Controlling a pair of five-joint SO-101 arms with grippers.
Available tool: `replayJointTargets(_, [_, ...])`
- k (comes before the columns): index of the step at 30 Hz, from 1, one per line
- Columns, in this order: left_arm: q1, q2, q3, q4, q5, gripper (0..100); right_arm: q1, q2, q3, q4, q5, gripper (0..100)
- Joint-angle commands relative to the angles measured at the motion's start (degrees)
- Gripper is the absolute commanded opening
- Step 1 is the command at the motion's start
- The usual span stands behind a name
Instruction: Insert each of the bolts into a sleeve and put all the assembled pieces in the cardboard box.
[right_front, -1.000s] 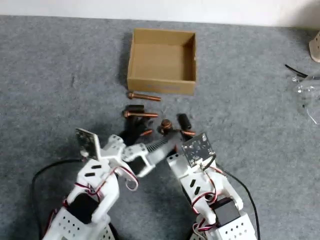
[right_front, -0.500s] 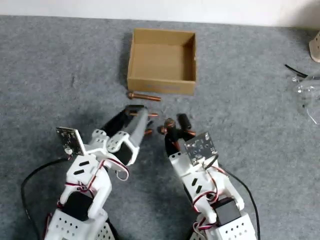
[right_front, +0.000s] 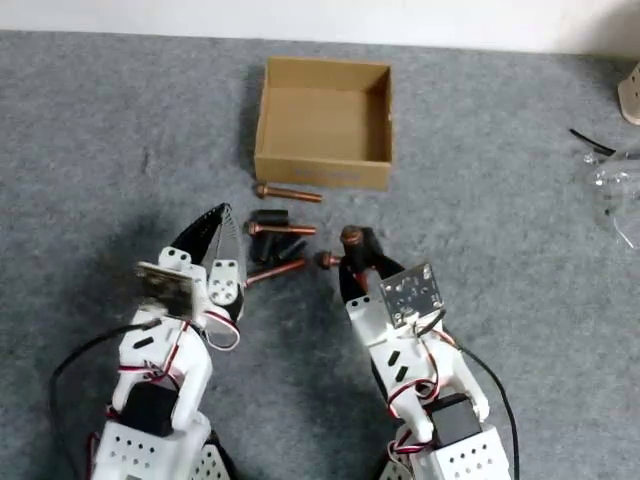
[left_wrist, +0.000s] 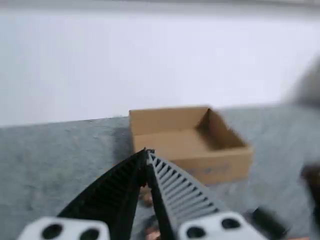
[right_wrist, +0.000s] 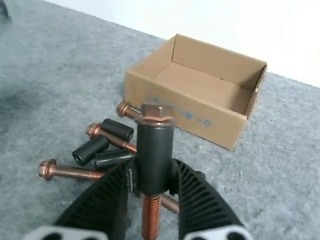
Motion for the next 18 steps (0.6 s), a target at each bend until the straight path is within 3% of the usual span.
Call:
replayJointTargets(1, [0.57,-0.66,1.98,0.09,-8.18,1,1.19,-1.01,3.30,-2.77,0.44,0.4])
replayJointTargets(12, [0.31,-0.31,2.24,0.26,-7.12,1,1.19,-0.92,6.90,-6.90,0.18,0.4])
replayJointTargets(18, [-2.33,-0.13,2.33,0.09,-7.12,1,-1.71,-0.92,3.56,0.13,0.62,0.4])
